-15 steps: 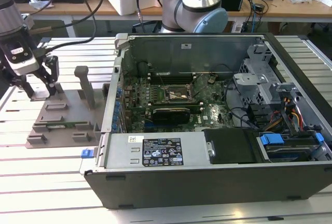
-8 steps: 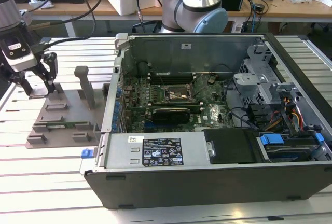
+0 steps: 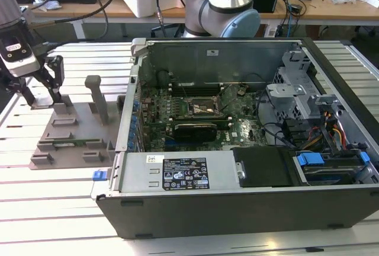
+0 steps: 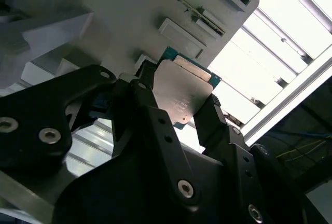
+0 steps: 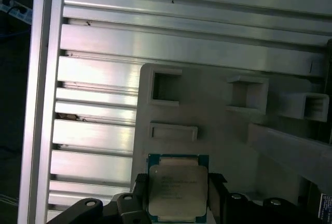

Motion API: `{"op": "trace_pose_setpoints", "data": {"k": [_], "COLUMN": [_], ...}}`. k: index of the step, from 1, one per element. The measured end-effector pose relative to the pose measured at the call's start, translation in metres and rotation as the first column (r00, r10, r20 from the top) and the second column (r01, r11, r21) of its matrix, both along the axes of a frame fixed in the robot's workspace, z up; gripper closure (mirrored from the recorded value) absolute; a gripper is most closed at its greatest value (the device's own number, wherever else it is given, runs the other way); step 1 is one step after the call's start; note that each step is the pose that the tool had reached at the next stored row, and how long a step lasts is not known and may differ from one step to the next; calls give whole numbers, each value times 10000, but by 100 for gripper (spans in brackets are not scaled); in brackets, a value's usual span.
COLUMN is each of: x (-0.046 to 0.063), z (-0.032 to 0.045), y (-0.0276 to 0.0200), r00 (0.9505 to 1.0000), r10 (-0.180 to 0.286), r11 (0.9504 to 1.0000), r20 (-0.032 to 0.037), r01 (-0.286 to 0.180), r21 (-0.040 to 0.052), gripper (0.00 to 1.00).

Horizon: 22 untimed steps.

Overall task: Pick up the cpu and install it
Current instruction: 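Pick up the cpu and move it towards the insertion slot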

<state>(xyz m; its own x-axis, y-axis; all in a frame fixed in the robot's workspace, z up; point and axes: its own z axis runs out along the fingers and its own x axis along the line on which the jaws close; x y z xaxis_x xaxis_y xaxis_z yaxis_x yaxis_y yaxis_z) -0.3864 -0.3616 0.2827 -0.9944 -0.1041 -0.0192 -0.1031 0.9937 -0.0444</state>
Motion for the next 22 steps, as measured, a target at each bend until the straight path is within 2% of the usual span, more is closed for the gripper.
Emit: {"op": "trace_pose_setpoints", "data": {"k": [9, 22], "x": [0, 1], "z": [137, 268], "y": [0, 1], "r00": [10000, 10000], "r10": [0, -1], "r11": [10000, 10000], "r20": [0, 0], "r01": [0, 1], "r21": [0, 0], "gripper": [45, 45]}}
